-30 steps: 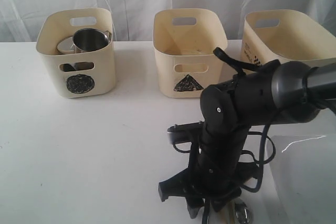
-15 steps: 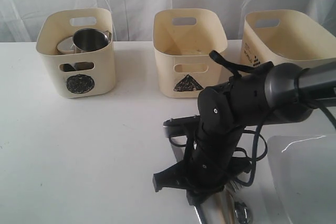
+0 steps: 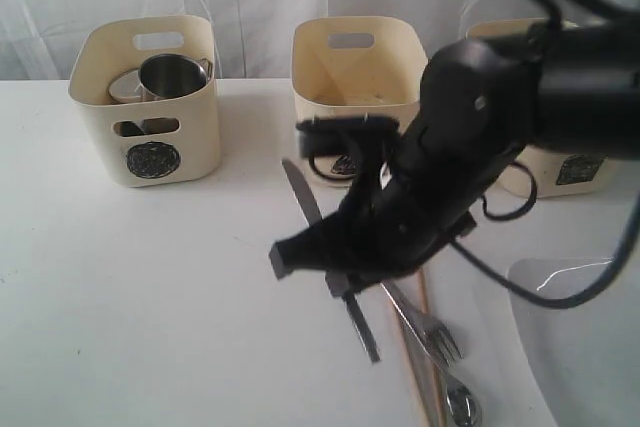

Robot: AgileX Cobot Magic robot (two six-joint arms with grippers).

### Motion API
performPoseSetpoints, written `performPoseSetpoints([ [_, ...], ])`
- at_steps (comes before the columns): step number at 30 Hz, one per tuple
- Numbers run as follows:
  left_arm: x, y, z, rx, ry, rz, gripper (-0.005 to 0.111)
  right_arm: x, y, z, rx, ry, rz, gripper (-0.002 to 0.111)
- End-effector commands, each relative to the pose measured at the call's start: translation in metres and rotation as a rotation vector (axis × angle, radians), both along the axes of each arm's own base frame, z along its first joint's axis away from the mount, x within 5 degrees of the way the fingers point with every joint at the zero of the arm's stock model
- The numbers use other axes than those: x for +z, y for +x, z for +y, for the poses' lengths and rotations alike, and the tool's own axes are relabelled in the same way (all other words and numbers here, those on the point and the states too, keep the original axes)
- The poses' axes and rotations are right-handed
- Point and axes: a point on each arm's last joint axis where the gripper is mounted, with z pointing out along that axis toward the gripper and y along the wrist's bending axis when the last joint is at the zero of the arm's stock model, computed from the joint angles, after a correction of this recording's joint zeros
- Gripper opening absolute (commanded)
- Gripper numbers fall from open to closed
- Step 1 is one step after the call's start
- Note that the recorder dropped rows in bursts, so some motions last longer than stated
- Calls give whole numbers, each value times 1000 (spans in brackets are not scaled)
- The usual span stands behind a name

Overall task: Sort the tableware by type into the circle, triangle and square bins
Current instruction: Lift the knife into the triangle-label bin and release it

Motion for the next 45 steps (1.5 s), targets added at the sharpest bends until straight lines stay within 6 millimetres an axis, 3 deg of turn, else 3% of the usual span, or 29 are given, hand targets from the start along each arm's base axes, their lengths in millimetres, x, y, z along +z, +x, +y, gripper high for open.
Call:
performPoseSetpoints([
  [1, -1, 0, -1, -5, -10, -3, 0, 63, 2, -15, 27, 3, -263, 0],
  [6, -1, 0, -1, -5, -10, -3, 0, 108, 35, -46, -103, 18, -603, 0],
  [10, -1, 0, -1, -5, -10, -3, 0, 117, 70, -67, -209, 68, -762, 0],
  [14, -1, 0, -1, -5, -10, -3, 0, 107, 111, -74, -257, 108, -874, 0],
  [19, -1, 0, -1, -5, -10, -3, 0, 83, 155, -65, -246, 180, -1035, 0],
  [24, -1, 0, -1, -5, -10, -3, 0, 31, 178, -58, -230, 138, -946, 0],
  [29, -1, 0, -1, -5, -10, -3, 0, 1, 187, -58, -229, 104, -870, 2],
  [33, -1, 0, -1, -5, -10, -3, 0, -3, 187, -61, -233, 86, -837, 16],
  [36, -1, 0, -1, -5, -10, -3, 0, 3, 183, -62, -235, 79, -827, 24],
  [40, -1, 0, -1, -5, -10, -3, 0, 19, 174, -66, -238, 59, -802, 25],
  [45, -1, 0, -1, -5, -10, -3, 0, 49, 146, -76, -246, -17, -674, 25],
])
